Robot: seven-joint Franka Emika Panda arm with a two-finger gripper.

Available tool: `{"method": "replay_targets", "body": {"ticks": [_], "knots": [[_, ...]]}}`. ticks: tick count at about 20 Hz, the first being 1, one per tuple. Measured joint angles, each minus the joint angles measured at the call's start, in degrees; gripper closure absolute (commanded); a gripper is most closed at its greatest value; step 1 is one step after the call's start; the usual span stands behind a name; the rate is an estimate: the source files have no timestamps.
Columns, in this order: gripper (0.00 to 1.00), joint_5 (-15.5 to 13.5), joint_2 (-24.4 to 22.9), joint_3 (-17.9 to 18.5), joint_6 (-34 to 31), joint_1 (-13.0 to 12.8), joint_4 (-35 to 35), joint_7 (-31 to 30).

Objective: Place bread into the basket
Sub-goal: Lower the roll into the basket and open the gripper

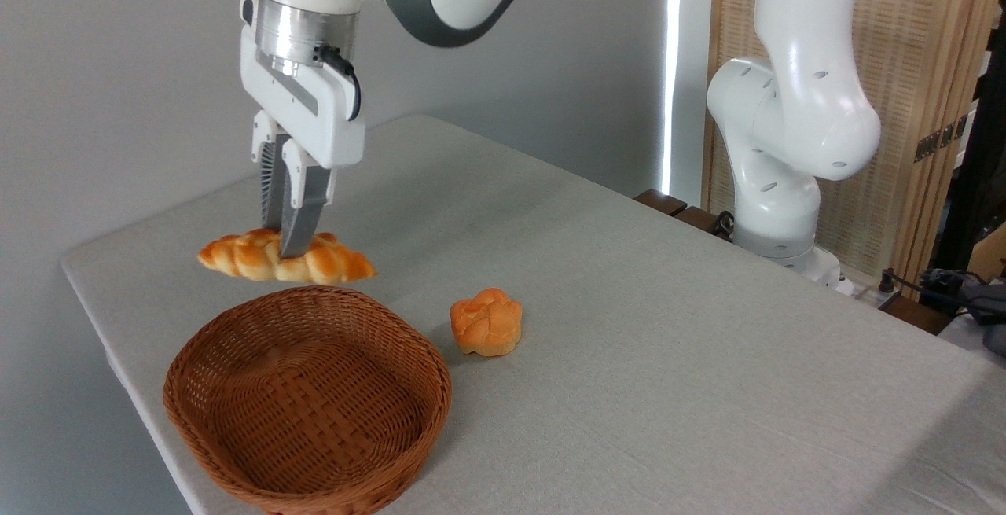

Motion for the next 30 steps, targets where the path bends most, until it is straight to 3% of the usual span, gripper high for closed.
{"method": "replay_targets", "body": {"ticks": [4, 6, 8, 9, 11, 16, 30], "knots": [[0.54, -2.31, 0.82, 1.37, 3.02, 0.03, 0.22, 0.00], [0.47, -3.08, 1.27, 2.05, 3.78, 0.06, 0.52, 0.00], [0.25, -3.25, 1.79, 2.13, 3.84, 0.06, 0.60, 0.00], [0.08, -3.28, 2.06, 2.12, 3.85, 0.04, 0.61, 0.00], [0.00, -3.31, 2.96, 2.12, 3.88, 0.03, 0.63, 0.00], [0.00, -3.43, 5.66, 2.12, 3.96, 0.03, 0.91, 0.00], [0.00, -3.49, 5.77, 2.30, 5.05, 0.06, 1.50, -0.15]]}}
